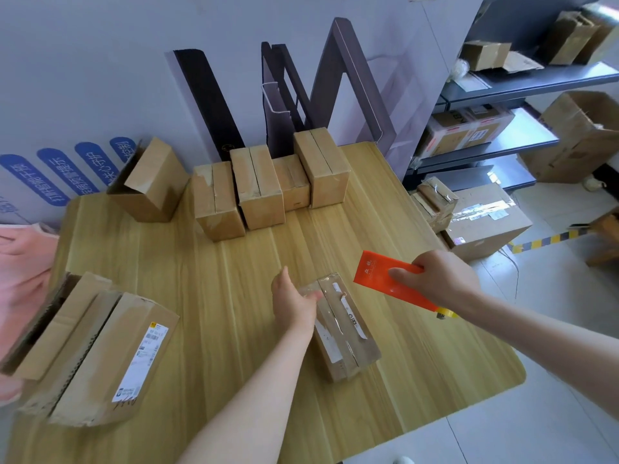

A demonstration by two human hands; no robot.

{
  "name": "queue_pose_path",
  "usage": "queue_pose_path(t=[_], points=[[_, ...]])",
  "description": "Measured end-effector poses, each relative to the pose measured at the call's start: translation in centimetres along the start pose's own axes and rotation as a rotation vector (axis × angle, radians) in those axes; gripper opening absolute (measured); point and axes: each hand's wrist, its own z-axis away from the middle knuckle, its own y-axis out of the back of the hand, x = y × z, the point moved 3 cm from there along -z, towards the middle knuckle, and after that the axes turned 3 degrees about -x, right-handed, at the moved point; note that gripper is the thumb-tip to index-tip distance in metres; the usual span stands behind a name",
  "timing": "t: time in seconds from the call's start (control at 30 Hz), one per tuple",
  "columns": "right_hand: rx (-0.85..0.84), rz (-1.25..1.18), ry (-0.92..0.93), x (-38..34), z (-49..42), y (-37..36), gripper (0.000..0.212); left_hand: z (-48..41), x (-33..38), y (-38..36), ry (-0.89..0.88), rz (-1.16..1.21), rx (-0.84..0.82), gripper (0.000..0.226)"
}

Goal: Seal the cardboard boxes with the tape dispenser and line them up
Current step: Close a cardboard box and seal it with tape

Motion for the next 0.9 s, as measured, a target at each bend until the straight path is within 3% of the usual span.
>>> queue_pose_path(t=[0.1, 0.17, 0.33, 0.4, 0.47, 0.5, 0.57, 0.63, 0.7, 0.8, 0.9], points=[[0.01, -0.026, -0.014, 0.5, 0.7, 0.0, 0.044, 1.7, -1.3, -0.1, -0.01, 0.143, 0.122, 0.061], [0.015, -0.016, -0.016, 0.7, 1.1, -0.1, 0.046, 2.0, -2.3, -1.0, -0.009, 0.181, 0.075, 0.052], [0.021, -0.03, -0.018, 1.1, 1.6, 0.0, 0.046, 1.7, -2.5, -2.1, -0.028, 0.128, -0.069, 0.054], [0.021, -0.052, -0.01, 1.3, 1.6, 0.2, 0.046, 1.3, -2.2, -2.1, -0.065, -0.049, -0.04, 0.053], [0.026, -0.074, -0.01, 1.6, 1.6, 0.5, 0.047, 1.1, -0.7, -2.1, -0.347, -0.366, 0.032, 0.054], [0.031, -0.081, -0.005, 1.7, 1.6, 0.8, 0.047, 1.1, 0.6, -2.4, -0.522, -0.46, -0.002, 0.058], [0.045, -0.096, 0.012, 2.0, 1.7, 1.7, 0.047, 1.7, 3.2, -3.2, -0.77, -0.57, -0.287, 0.052], [0.059, -0.126, 0.026, 2.3, 1.9, 2.9, 0.045, 2.2, 3.8, -3.8, -0.84, -0.773, -0.581, 0.04], [0.083, -0.14, 0.036, 2.8, 2.4, 4.2, 0.043, 2.1, 3.1, -3.5, -0.775, -0.937, -0.569, 0.042], [0.121, -0.168, 0.068, 3.2, 3.1, 6.7, 0.04, 1.3, 2.0, -1.2, -0.505, -0.944, -0.28, 0.043], [0.141, -0.258, 0.104, 3.1, 4.0, 9.1, 0.032, 0.8, 1.2, 1.1, -0.229, -0.932, -0.15, 0.043]])
